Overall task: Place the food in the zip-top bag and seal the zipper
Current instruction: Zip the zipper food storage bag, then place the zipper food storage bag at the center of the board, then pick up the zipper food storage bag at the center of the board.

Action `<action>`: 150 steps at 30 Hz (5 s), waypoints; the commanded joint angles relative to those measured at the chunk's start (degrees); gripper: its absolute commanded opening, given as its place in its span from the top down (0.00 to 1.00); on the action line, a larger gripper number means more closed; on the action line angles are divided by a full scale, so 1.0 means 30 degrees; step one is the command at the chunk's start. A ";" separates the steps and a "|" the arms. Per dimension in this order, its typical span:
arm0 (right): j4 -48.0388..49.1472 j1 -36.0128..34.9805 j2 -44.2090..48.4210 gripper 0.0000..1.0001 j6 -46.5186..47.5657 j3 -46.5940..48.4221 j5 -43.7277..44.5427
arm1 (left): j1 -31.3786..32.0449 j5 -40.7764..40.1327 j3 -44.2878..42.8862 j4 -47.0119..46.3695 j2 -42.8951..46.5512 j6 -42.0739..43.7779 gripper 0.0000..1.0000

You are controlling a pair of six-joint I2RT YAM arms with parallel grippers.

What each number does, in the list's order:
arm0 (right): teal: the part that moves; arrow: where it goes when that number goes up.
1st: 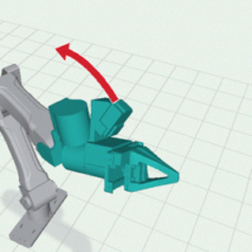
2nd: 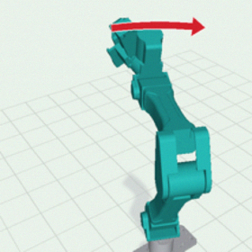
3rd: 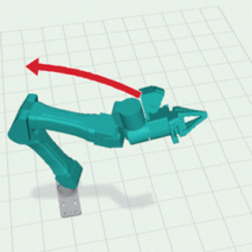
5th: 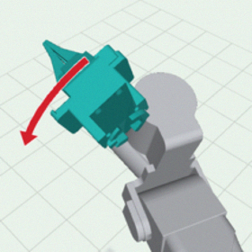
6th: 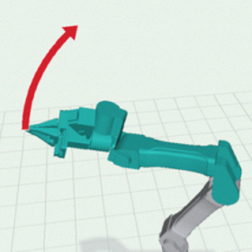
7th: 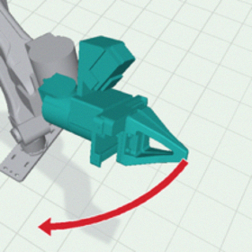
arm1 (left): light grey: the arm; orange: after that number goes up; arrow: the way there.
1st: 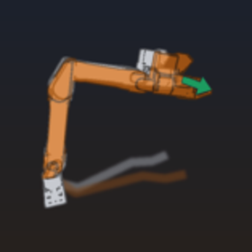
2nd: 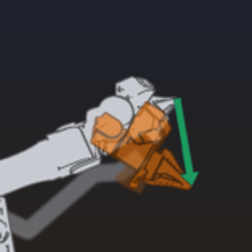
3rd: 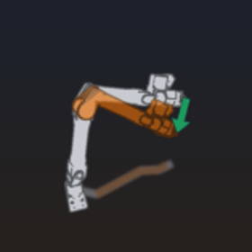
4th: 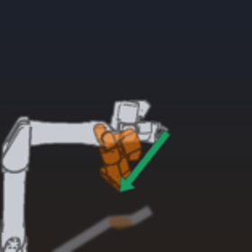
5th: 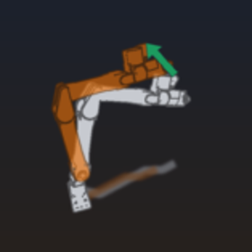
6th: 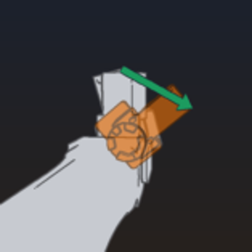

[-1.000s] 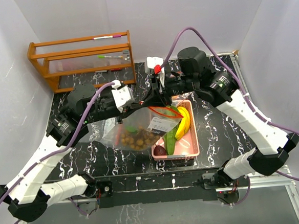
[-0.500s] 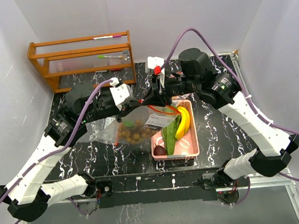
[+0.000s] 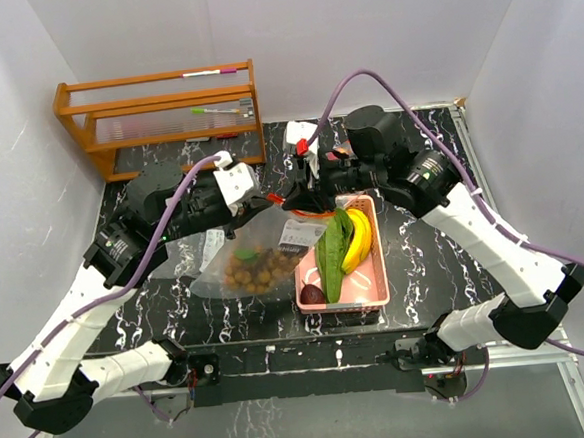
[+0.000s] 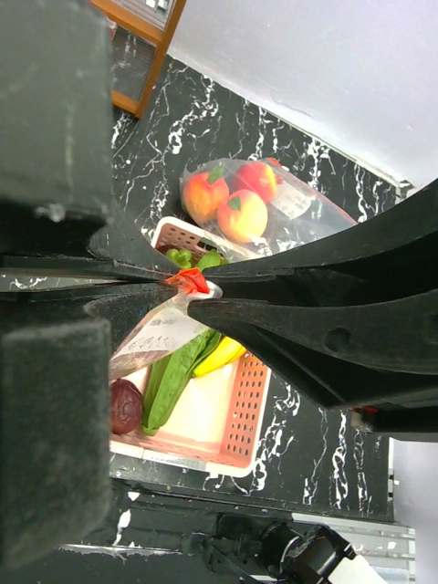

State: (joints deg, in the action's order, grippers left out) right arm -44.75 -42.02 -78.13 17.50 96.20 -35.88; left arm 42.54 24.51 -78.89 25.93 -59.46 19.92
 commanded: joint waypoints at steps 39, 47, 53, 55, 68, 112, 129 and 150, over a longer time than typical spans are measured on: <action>0.3294 0.2958 0.1422 0.84 -0.0602 -0.7925 0.2382 | 0.0086 -0.0641 -0.3292 0.0194 0.1626 0.1052 1.00; 0.3496 0.3136 0.1566 0.83 -0.0654 -0.8057 0.2506 | 0.0086 -0.0810 -0.3012 0.0058 0.1759 0.1035 1.00; 0.4821 0.3113 0.2664 0.22 -0.1261 -0.7731 0.3701 | 0.0086 -0.1673 -0.2378 -0.0197 0.1495 0.1131 1.00; 0.5498 0.3122 0.3236 0.02 -0.1318 -0.7610 0.3944 | 0.0086 -0.1811 -0.2024 -0.0409 0.1402 0.1141 1.00; 0.7070 0.3137 0.4382 0.02 -0.4040 -0.6616 0.9101 | 0.0086 -0.8764 0.0072 -0.3409 -0.0987 0.1742 1.00; 0.4841 0.3224 0.6627 0.02 -0.7121 -0.8203 1.1767 | -0.0266 -1.7223 0.3753 -0.1738 -0.0375 -0.6182 0.04; 0.4581 0.3224 0.7070 0.02 -0.7217 -0.8442 1.0451 | -0.0434 -1.9703 1.0652 0.0108 -0.2945 -1.6836 0.13; 0.3751 0.3198 0.8217 0.02 -0.8214 -0.8766 1.0671 | -0.2272 -1.6916 1.3500 -0.7770 -0.7016 -1.4254 0.13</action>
State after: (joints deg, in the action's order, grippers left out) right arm -33.19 -32.56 -53.98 -5.96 68.42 -4.64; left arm 38.11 -30.57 -38.79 5.13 -80.51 -24.47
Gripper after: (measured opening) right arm 0.982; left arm 0.870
